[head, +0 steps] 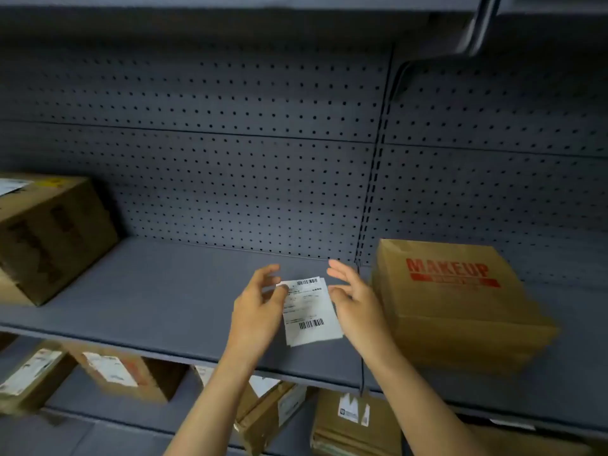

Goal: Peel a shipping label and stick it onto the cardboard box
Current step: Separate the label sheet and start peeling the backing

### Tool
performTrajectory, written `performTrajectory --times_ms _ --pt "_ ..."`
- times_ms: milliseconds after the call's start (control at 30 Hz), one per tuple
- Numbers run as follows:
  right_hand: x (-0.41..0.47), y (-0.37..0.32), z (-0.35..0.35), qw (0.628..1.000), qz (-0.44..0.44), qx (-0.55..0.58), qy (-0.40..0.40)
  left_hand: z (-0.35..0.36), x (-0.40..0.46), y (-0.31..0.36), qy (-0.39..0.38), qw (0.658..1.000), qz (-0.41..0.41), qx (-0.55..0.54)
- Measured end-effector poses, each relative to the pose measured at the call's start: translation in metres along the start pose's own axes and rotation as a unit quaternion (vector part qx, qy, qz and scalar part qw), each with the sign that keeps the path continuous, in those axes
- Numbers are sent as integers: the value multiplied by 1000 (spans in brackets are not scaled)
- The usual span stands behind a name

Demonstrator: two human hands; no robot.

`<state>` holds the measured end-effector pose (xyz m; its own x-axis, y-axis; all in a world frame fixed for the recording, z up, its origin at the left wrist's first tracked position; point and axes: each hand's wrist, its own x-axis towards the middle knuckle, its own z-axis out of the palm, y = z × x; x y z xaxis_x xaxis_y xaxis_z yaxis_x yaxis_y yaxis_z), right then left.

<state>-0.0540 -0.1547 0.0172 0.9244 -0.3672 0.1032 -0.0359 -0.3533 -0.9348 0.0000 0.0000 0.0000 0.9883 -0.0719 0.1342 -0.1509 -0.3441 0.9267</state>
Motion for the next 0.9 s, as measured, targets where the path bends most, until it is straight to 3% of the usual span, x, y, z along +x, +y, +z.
performTrajectory --times_ms 133,300,433,667,900 --pt "1 10 8 990 18 -133 -47 5 5 -21 -23 993 18 111" --pt "-2 23 20 945 -6 -307 -116 18 13 -46 -63 981 25 181" --pt "-13 21 25 941 24 -309 -139 22 19 -58 -92 989 -26 116" --pt "-18 20 27 943 20 -301 -138 24 26 -51 -36 996 -56 -56" --pt "-16 21 26 952 22 -277 -131 25 23 -41 14 995 -26 -91"
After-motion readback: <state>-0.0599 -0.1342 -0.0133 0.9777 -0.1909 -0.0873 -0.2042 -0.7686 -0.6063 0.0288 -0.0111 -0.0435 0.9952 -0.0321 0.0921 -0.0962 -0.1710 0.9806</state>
